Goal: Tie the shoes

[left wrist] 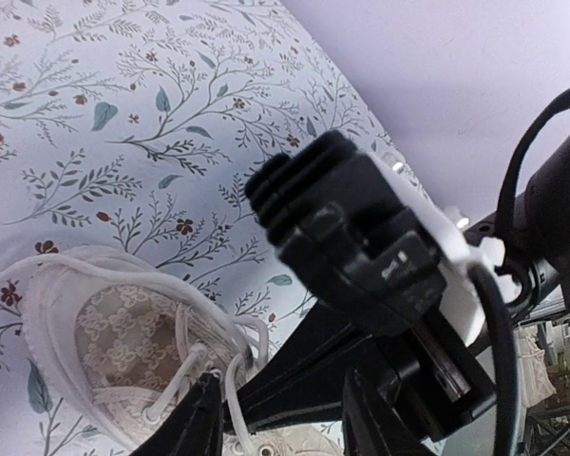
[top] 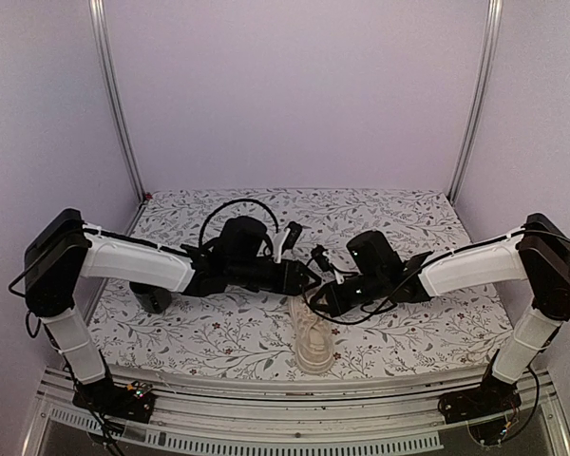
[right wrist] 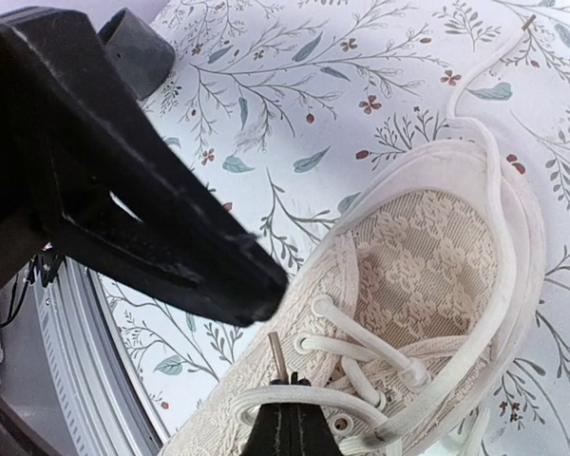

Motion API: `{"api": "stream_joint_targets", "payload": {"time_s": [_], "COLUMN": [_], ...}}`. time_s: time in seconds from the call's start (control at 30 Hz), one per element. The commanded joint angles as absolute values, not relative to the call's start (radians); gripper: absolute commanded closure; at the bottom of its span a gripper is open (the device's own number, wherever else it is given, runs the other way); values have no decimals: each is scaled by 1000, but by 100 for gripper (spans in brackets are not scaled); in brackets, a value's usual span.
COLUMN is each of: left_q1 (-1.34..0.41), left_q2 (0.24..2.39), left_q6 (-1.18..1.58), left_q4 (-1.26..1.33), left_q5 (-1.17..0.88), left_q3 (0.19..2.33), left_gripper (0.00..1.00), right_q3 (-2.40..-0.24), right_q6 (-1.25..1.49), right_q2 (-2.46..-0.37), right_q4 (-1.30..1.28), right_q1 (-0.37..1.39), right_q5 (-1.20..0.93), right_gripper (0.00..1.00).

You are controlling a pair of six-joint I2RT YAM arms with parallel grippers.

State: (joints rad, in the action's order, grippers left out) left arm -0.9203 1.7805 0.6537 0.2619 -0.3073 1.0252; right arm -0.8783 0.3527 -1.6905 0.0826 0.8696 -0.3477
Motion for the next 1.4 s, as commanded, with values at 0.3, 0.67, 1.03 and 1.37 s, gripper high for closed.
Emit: {"api": "stream_joint_targets", "payload": {"time_s": [0.3, 0.67, 1.03, 1.37], "left_q1": [-881, -877, -876, -873], "left_q2": [1738, 1806, 1857, 1875], "left_q6": [789, 855, 879, 913], "left_q4": [319, 410, 437, 500], "left_q5": [-253, -317, -353, -393], "left_q3": [875, 885, 907, 902], "left_gripper": [78, 78, 81, 78], "right_q3": [-876, -871, -870, -869], "right_q6": [377, 374, 371, 374], "right_q2": [-1704, -1700, -1699, -1704], "right_q4": [149, 150, 152, 153], "right_q1": [875, 875, 875, 874], "right_q5": [-341, -344, -350, -350], "right_gripper": [98, 98, 98, 98]}}
